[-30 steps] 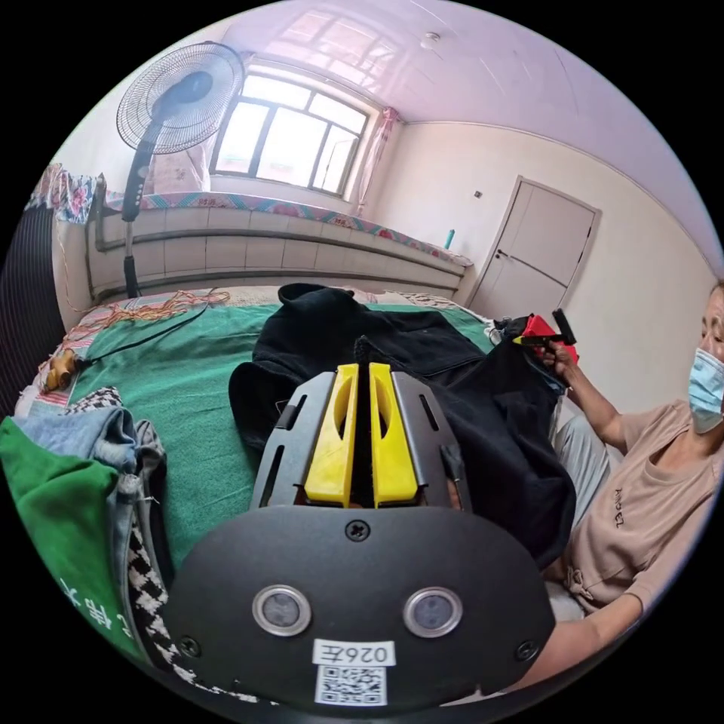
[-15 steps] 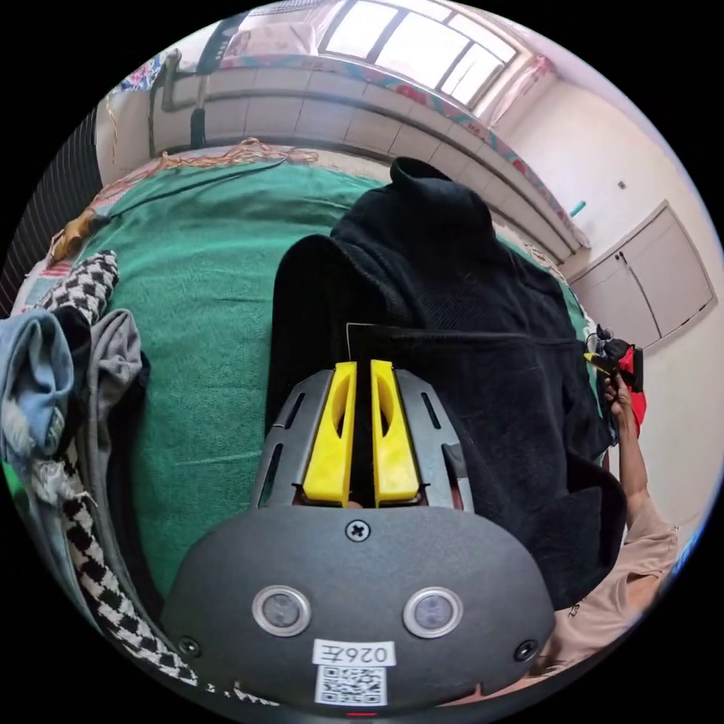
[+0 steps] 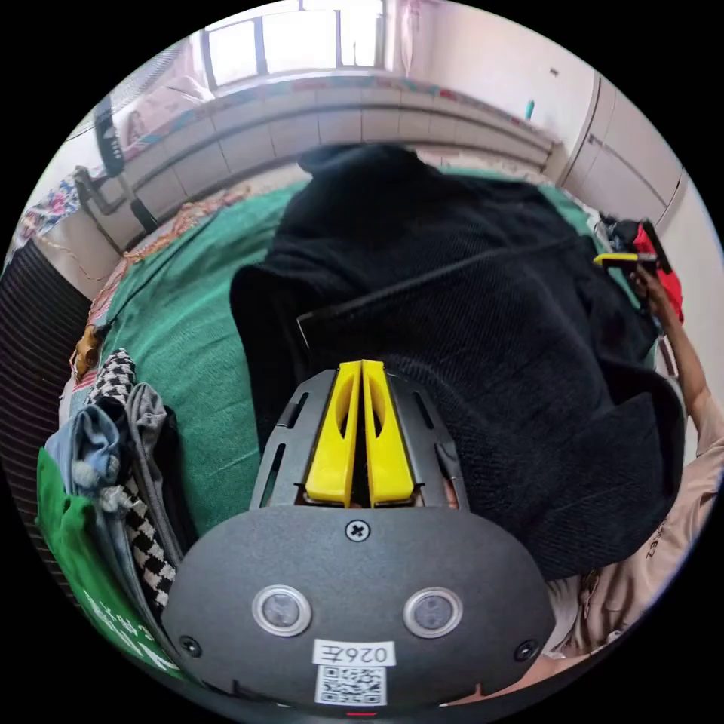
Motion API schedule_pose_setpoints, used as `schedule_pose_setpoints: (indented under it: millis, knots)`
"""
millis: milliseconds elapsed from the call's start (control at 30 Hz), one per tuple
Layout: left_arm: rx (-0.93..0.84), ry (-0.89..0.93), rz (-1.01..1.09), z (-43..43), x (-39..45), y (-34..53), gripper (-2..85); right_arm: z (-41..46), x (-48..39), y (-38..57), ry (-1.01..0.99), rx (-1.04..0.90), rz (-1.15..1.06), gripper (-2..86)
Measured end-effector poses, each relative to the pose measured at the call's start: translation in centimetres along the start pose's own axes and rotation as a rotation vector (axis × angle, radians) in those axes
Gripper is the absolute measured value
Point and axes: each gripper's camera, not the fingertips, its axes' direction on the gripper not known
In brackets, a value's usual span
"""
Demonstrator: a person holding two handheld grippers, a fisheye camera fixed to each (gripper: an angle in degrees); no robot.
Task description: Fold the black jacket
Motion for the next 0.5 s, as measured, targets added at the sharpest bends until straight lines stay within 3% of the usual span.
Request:
schedule_pose_setpoints:
  millis: [200, 333, 500]
  knots:
    - [0.093, -0.037, -0.004, -4.4, 2.0, -1.2, -0.9, -1.5, 2.6, -0.5, -0.027, -0.001, 0.086, -0.8]
    - [0.162, -0.119, 0.172, -7.2, 7.5, -2.7, -1.0, -3.1, 6.0, 0.5, -0.069, 0.046, 0.205, -0.1]
    - [0.072, -0.169, 0.393, -5.7, 13.5, -4.7, -0.9, -3.5, 8.8, 1.4, -0.207, 0.109, 0.263, 3.7]
